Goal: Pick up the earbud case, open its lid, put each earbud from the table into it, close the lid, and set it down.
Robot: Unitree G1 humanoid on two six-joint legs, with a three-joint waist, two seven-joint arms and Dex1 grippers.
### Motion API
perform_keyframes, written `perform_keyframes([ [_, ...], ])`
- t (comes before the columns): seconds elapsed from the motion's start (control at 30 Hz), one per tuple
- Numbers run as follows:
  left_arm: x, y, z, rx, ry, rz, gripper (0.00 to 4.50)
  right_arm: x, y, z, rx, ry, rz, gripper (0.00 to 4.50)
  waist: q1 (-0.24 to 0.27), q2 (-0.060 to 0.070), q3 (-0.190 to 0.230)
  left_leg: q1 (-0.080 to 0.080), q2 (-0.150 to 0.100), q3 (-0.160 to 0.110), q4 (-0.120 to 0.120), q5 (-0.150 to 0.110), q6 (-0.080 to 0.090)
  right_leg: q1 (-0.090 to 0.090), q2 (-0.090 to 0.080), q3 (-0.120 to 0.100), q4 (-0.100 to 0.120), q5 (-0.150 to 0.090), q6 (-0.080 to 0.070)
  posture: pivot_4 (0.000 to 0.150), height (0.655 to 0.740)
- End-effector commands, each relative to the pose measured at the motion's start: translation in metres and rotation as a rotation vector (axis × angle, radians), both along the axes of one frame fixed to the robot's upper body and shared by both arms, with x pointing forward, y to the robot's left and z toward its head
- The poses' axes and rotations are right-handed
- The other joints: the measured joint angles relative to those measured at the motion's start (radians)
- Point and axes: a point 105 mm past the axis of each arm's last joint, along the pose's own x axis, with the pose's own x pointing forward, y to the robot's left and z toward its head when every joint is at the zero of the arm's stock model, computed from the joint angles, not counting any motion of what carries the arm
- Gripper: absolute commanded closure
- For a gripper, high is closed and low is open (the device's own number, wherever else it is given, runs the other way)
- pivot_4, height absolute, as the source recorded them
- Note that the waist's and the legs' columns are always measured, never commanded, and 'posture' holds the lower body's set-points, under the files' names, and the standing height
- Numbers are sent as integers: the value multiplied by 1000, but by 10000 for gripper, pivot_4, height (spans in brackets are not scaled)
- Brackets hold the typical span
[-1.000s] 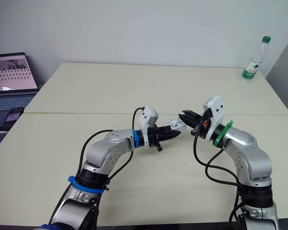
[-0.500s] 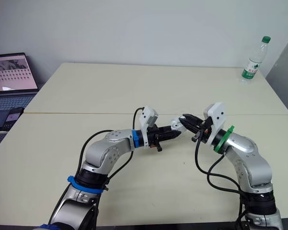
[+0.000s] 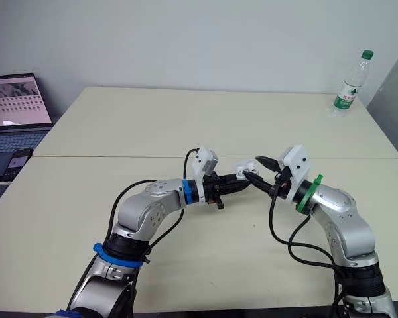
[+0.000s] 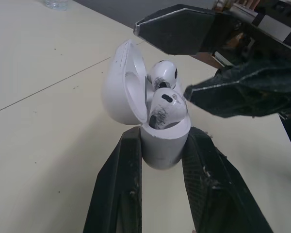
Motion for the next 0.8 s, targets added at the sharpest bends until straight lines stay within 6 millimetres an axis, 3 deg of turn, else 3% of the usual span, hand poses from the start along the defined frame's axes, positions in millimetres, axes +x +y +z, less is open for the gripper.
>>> perform_keyframes([
  [0.03,-3,-1,14,-33,-52,-10,37217,-2,-5,15,49,-34,-1,2544,0,0,0,0,0,0,0,0,0,0,0,0,0,0,0,1500,7362],
  [0.07,-3,-1,13,-32,-52,-10,37217,-1,-6,19,68,-27,-4,209,0,0,0,0,0,0,0,0,0,0,0,0,0,0,0,1500,7362],
  [0.3,-9,2,6,-10,-75,-68,37217,3,-21,47,261,181,68,209,-1,0,0,0,0,0,0,0,0,0,0,0,0,0,0,1500,7362],
  [0.4,-17,1,4,-12,-75,-122,37217,12,-38,51,313,268,58,1795,-1,0,0,0,0,0,0,0,0,0,0,0,0,0,0,1500,7362],
  [0.47,-24,-1,4,-20,-79,-169,37217,16,-49,43,299,333,54,6275,-1,0,0,0,0,0,0,0,0,0,0,0,0,0,0,1500,7362],
  [0.57,-37,-3,8,-35,-84,-256,37217,9,-58,17,136,419,100,17444,1,0,0,-1,-1,0,0,0,0,0,-1,0,-2,0,0,1500,7362],
  [0.8,-54,0,3,-8,-67,-358,37217,-7,-48,5,16,503,272,44608,-5,0,0,0,1,0,0,0,1,0,1,0,-1,0,0,1500,7362],
])
